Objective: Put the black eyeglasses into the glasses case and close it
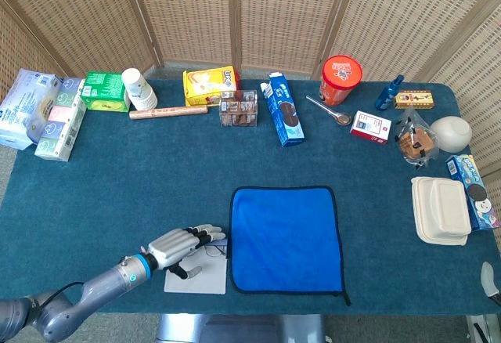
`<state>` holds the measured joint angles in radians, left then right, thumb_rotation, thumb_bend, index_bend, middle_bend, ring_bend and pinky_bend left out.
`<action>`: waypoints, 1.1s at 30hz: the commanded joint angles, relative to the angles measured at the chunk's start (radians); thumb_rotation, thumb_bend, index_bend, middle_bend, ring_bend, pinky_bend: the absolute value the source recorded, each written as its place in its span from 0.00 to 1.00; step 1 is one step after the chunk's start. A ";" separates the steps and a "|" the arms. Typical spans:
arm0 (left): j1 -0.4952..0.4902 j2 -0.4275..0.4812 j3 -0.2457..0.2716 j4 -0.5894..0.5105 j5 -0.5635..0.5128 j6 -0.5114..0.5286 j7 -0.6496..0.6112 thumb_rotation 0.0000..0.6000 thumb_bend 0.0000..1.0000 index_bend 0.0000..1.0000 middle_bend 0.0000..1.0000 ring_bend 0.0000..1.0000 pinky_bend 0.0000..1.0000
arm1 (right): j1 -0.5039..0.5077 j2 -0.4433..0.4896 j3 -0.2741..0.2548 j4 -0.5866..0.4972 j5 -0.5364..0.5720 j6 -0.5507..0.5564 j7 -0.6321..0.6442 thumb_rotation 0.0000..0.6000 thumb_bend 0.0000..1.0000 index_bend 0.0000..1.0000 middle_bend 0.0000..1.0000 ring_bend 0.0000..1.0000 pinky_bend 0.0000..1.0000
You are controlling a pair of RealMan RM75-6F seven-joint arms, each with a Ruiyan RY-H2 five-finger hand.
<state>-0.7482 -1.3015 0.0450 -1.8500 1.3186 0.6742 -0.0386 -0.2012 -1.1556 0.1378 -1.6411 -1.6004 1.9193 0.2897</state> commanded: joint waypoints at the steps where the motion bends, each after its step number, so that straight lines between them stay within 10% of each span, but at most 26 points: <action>1: 0.012 0.008 0.012 -0.009 0.016 0.011 -0.013 0.95 0.41 0.02 0.05 0.00 0.15 | 0.001 0.000 0.000 0.000 -0.001 -0.001 0.000 0.56 0.38 0.07 0.12 0.00 0.16; 33: -0.038 -0.081 -0.022 0.032 0.004 -0.037 0.002 0.95 0.41 0.02 0.05 0.00 0.14 | -0.005 -0.003 -0.001 0.019 0.003 0.010 0.026 0.57 0.38 0.07 0.12 0.00 0.16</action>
<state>-0.7849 -1.3813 0.0230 -1.8170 1.3218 0.6382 -0.0356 -0.2065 -1.1590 0.1371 -1.6224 -1.5976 1.9295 0.3159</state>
